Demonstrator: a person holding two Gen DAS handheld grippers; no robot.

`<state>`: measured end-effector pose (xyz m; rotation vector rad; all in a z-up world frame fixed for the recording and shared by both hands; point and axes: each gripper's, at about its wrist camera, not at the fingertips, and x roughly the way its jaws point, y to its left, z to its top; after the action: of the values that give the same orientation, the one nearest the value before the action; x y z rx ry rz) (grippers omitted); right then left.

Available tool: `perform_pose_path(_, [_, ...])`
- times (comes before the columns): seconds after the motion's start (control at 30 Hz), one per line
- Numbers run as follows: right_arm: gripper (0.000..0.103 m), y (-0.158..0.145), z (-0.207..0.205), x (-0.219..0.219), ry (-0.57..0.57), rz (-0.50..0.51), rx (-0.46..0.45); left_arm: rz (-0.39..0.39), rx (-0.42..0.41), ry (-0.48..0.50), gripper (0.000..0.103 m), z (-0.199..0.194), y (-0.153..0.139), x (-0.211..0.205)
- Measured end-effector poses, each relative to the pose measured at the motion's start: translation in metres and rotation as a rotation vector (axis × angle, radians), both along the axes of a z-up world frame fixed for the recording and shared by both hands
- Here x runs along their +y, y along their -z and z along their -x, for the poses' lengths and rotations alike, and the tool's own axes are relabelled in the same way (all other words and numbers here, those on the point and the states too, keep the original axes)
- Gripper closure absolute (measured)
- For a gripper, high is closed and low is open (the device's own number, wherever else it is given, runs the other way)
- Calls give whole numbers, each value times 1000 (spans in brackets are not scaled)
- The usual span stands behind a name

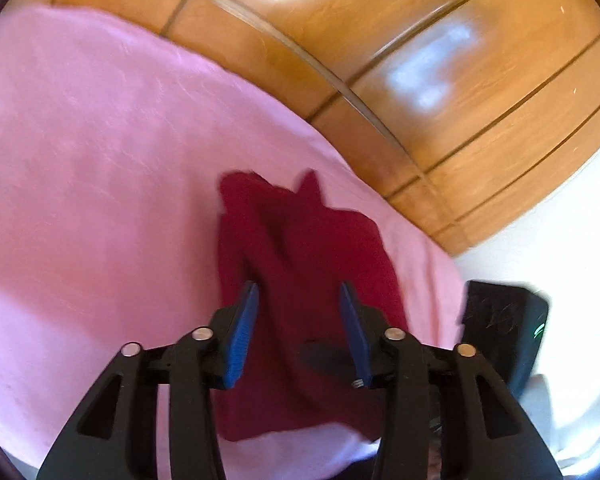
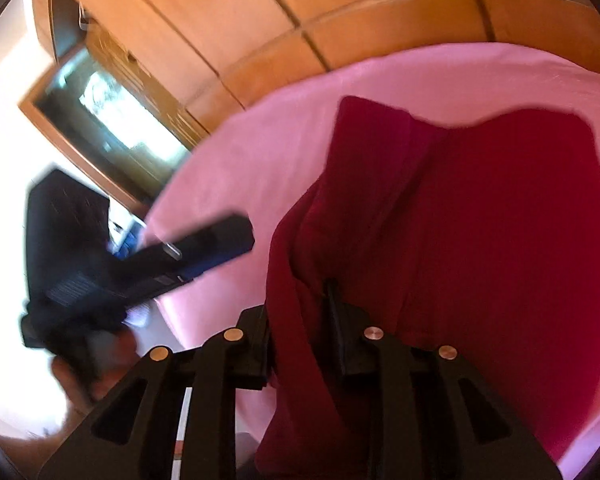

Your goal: Fold small clothes

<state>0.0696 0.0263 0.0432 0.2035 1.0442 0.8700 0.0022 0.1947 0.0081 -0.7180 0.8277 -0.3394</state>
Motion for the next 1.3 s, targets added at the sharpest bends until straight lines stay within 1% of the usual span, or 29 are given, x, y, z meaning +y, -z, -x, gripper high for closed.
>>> perform_pose_path(0.03, [67,-3,4,-1,-18,-26,-15,18,15,11,55,-3,2,-3])
perform_pose_path(0.07, [46,-7,6,-3,-44,-64,-16,27,24,21,55,-6,4,-4])
perform_pose_path(0.1, [35,-12,12,-7,-68,-88,-26,45,41,42,55,-9,6,-9])
perform_pose_path(0.13, [35,-19,19,-13,-87,-96,-53,51,49,48,55,-11,7,-10])
perform_pose_path(0.2, [35,-28,32,-32,-121,-115,-67,57,61,68,55,-16,7,-17])
perform_pose_path(0.23, [35,-28,40,-40,-129,-113,-78,55,75,77,50,-22,9,-17])
perform_pose_path(0.33, [35,-26,54,-67,-125,-53,-126,15,124,94,48,-28,11,-24])
perform_pose_path(0.4, [36,-21,58,-80,-115,-34,-130,9,142,116,48,-33,11,-29])
perform_pose_path(0.5, [35,-11,62,-77,-107,-29,-126,-26,185,133,48,-42,13,-42])
perform_pose_path(0.53, [34,-7,61,-62,-106,-8,-137,-28,191,146,48,-44,13,-44])
perform_pose_path(0.57, [32,-1,61,-49,-104,16,-147,-26,198,166,48,-44,12,-49])
perform_pose_path(0.6, [29,5,62,-52,-107,29,-153,-33,201,178,48,-44,10,-52])
perform_pose_path(0.63, [27,11,63,-40,-115,48,-165,-94,195,165,54,-43,6,-58])
perform_pose_path(0.67, [22,13,63,-39,-121,57,-174,-175,189,154,75,-40,4,-62])
perform_pose_path(0.7, [18,17,65,-32,-126,73,-190,-264,187,147,81,-38,4,-66])
perform_pose_path(0.73, [18,21,68,-21,-137,104,-216,-372,187,139,81,-37,6,-71])
perform_pose_path(0.77, [18,23,71,-17,-146,123,-232,-416,183,132,83,-35,9,-72])
perform_pose_path(0.8, [17,24,76,-13,-162,138,-253,-435,165,134,82,-33,12,-71])
perform_pose_path(0.83, [17,22,79,-12,-174,140,-259,-428,148,137,82,-31,13,-67])
perform_pose_path(0.9, [17,19,80,-15,-209,125,-250,-366,128,137,81,-29,14,-58])
perform_pose_path(0.93, [18,15,76,-23,-222,92,-218,-340,130,137,77,-28,15,-51])
perform_pose_path(0.97, [24,12,71,-33,-219,53,-182,-335,129,118,73,-25,15,-45])
perform_pose_path(1.0, [32,7,71,-47,-209,24,-157,-343,121,95,72,-21,11,-42])
perform_pose_path(1.07, [37,-5,62,-76,-137,-5,-158,-376,90,67,73,-12,2,-43])
perform_pose_path(1.1, [45,-11,56,-92,-86,-11,-167,-410,57,47,73,-6,-6,-46])
perform_pose_path(1.17, [53,-15,41,-104,-7,2,-184,-480,10,-1,73,9,-19,-55])
perform_pose_path(1.2, [58,-15,35,-110,28,17,-193,-501,-14,-21,72,15,-26,-60])
perform_pose_path(1.23, [60,-13,28,-115,61,39,-198,-501,-49,-26,72,21,-33,-67])
perform_pose_path(1.3, [62,-7,21,-114,105,88,-202,-495,-90,-17,68,26,-42,-77])
